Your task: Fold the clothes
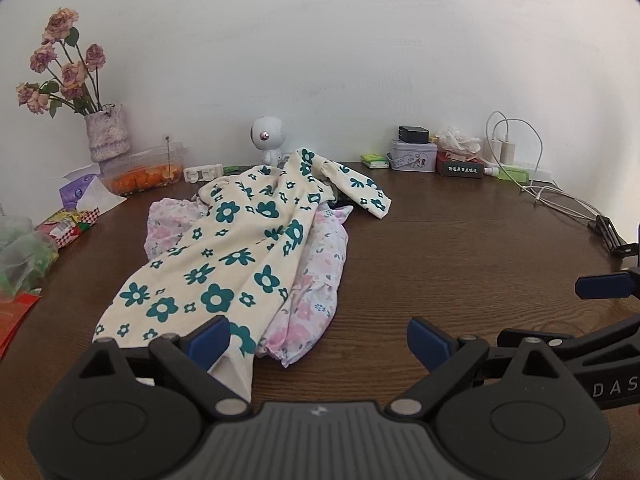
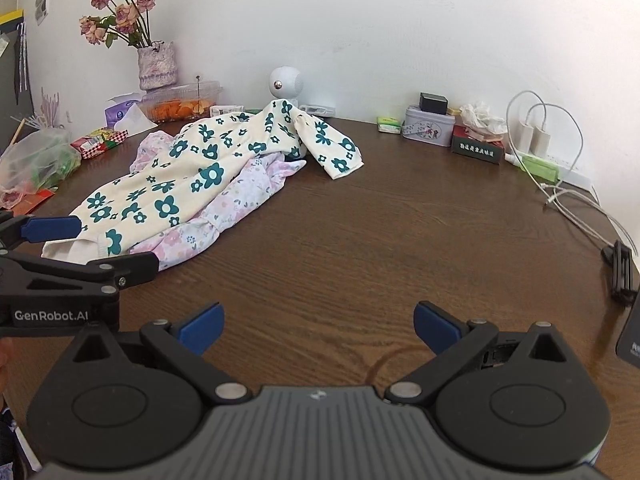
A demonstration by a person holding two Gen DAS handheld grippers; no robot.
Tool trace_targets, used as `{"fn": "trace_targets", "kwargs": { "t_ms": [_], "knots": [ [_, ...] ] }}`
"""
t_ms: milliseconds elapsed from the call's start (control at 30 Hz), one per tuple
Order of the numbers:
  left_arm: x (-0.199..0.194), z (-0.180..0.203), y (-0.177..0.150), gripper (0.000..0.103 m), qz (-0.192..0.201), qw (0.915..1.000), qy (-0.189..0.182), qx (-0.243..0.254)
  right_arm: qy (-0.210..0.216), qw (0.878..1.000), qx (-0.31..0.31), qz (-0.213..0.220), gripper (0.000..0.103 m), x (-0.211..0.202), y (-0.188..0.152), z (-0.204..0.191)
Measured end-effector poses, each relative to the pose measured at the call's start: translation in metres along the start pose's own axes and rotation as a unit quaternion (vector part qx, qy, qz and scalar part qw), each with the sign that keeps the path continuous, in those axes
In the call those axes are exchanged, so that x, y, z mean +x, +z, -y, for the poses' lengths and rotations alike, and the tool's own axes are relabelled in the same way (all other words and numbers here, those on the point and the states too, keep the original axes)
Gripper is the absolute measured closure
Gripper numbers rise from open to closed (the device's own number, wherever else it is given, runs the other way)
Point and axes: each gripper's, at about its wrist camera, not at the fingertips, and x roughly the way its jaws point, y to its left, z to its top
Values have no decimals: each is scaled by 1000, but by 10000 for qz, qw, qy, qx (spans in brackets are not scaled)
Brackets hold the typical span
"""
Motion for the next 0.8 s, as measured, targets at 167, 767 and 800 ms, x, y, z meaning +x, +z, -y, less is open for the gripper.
{"fn": "trace_targets", "kwargs": {
  "t_ms": [167,767,800],
  "knots": [
    [27,-15,21,8,-52,9994,333,-119,128,9992,-362,55,0,31,33,-3],
    [108,-44,45,11,-445,9916,963,-743,849,9910,-1008,-220,0,195,179,-24],
    [111,-44,45,14,-460,9916,961,-738,869,9912,-958,-270,0,204,184,-26]
  ]
}}
